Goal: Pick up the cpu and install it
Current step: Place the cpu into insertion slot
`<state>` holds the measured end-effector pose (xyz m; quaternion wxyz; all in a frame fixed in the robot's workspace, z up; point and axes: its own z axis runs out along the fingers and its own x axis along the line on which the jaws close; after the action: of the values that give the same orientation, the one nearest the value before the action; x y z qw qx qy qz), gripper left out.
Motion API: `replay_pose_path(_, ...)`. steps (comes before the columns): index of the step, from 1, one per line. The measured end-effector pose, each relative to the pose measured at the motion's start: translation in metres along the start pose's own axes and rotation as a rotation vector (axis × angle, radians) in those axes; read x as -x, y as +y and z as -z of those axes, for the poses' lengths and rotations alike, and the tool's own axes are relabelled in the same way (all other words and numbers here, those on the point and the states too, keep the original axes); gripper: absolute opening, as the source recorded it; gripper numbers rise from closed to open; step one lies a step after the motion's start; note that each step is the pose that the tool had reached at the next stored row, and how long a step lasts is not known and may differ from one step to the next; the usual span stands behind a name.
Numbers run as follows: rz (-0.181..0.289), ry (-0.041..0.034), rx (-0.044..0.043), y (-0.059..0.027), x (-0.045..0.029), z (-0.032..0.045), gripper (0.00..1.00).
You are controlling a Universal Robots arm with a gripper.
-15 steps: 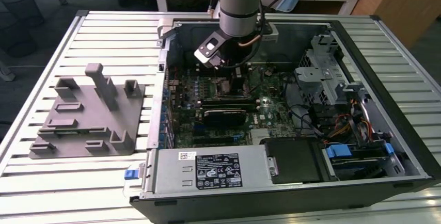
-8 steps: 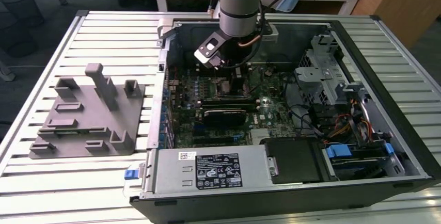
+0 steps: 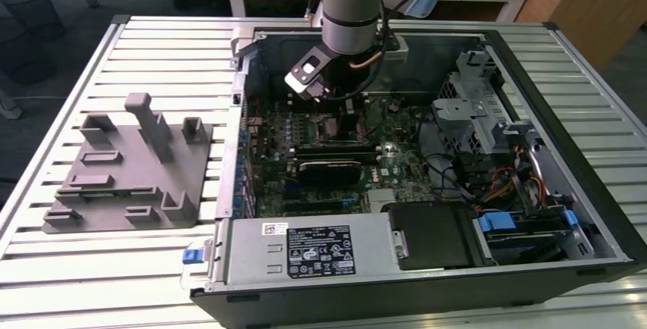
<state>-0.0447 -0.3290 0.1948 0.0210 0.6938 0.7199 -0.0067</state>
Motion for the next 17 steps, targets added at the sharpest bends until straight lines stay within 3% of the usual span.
replay_pose_path(6,-0.011,0.0097,-0.0001,-0.0005,0.0020,-0.0004,0.53)
replay_pose_path(12,-0.014,0.0295,0.0004,-0.0022,0.0029,-0.0018,0.53)
replay_pose_path(17,-0.021,0.0315,0.0004,-0.0022,0.0036,-0.0021,0.53)
